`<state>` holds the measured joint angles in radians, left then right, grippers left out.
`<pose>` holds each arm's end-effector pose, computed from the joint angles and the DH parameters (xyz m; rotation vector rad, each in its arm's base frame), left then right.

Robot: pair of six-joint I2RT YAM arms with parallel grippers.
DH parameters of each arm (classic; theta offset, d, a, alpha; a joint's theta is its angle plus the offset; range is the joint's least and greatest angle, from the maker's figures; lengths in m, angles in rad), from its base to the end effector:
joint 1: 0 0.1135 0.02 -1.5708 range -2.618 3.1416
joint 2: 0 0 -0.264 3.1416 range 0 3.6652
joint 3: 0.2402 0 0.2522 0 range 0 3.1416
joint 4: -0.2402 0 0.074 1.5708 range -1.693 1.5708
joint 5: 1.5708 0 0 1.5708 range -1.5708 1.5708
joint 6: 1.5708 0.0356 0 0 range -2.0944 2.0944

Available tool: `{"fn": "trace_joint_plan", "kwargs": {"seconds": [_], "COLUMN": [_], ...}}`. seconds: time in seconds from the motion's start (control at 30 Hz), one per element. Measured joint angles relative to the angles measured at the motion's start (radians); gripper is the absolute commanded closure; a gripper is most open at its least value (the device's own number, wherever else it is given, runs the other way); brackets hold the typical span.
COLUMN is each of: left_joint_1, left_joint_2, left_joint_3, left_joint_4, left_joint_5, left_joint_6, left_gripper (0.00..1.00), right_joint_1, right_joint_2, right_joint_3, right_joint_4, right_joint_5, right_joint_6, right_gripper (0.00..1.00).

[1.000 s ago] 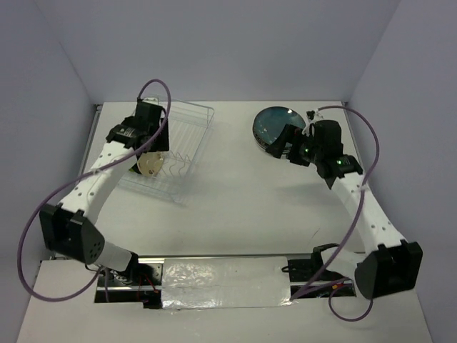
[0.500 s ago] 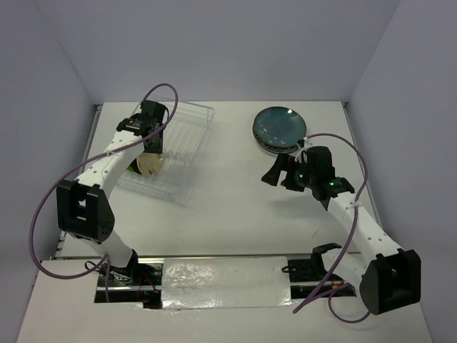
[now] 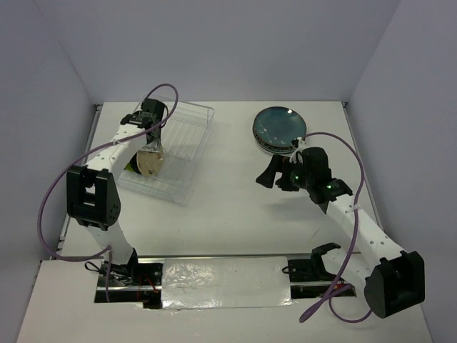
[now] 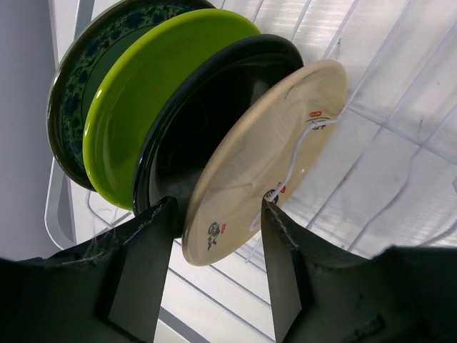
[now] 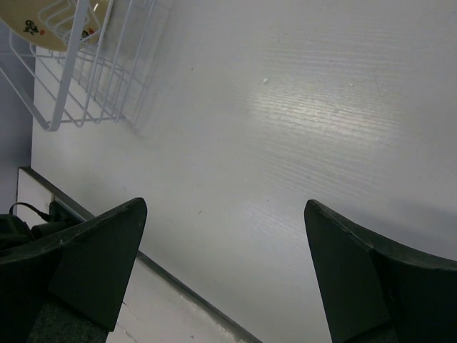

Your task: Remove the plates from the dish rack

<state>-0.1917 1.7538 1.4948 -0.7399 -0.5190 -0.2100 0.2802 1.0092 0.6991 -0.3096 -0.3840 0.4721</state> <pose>0.3734 -0.0545 0.2801 -0.2129 2.4398 0.4920 0.2059 0.0731 0.2572 -0.0086 2.2657 0.8341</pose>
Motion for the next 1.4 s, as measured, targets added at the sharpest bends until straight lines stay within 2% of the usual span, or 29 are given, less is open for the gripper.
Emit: {"fn": "trace_joint_plan", "kwargs": {"seconds": [0.03,0.1,0.27,0.37,0.53,0.87,1.07,1.17,1.23,1.33,1.4], "left_joint_1": [0.002,0.008,0.009,0.01,0.011,0.005,-0.019,-0.025,-0.03,-0.033,-0.035], "left_joint_2": [0.005,0.01,0.012,0.01,-0.002,-0.118,-0.186,-0.269,-0.368,-0.534,-0.66], "left_joint_3": [0.0,0.0,0.0,0.0,-0.001,-0.002,0.027,0.051,0.021,-0.088,-0.213], "left_joint_4": [0.0,0.001,0.0,0.0,-0.018,-0.011,-0.061,-0.075,-0.034,0.07,0.168], "left_joint_5": [0.001,0.007,0.008,0.006,-0.001,-0.026,-0.035,0.098,0.238,0.436,0.613], "left_joint_6": [0.0,0.0,0.001,0.001,0.034,0.05,0.051,0.024,-0.004,-0.059,-0.117], "left_gripper": [0.39,0.52,0.59,0.68,1.0,1.0,1.0,1.0,1.0,1.0,1.0], "right_joint_1": [0.007,0.02,0.058,0.087,0.119,0.148,0.151,0.153,0.156,0.167,0.175], "right_joint_2": [-0.005,-0.011,-0.01,-0.01,-0.01,0.01,0.0,-0.045,-0.084,-0.106,-0.095], "right_joint_3": [0.0,0.0,0.0,0.004,0.021,0.045,0.056,0.038,0.024,0.028,0.038], "right_joint_4": [0.001,0.002,-0.001,-0.007,-0.017,-0.028,-0.039,0.051,0.141,0.253,0.294], "right_joint_5": [0.006,0.011,0.035,0.06,0.093,0.12,0.126,0.031,-0.048,-0.124,-0.15], "right_joint_6": [0.002,0.002,0.006,0.01,0.014,0.027,0.034,0.039,0.05,0.06,0.066], "right_gripper": [0.02,0.02,0.02,0.02,0.02,0.02,0.0,0.0,0.0,0.0,0.0]}}
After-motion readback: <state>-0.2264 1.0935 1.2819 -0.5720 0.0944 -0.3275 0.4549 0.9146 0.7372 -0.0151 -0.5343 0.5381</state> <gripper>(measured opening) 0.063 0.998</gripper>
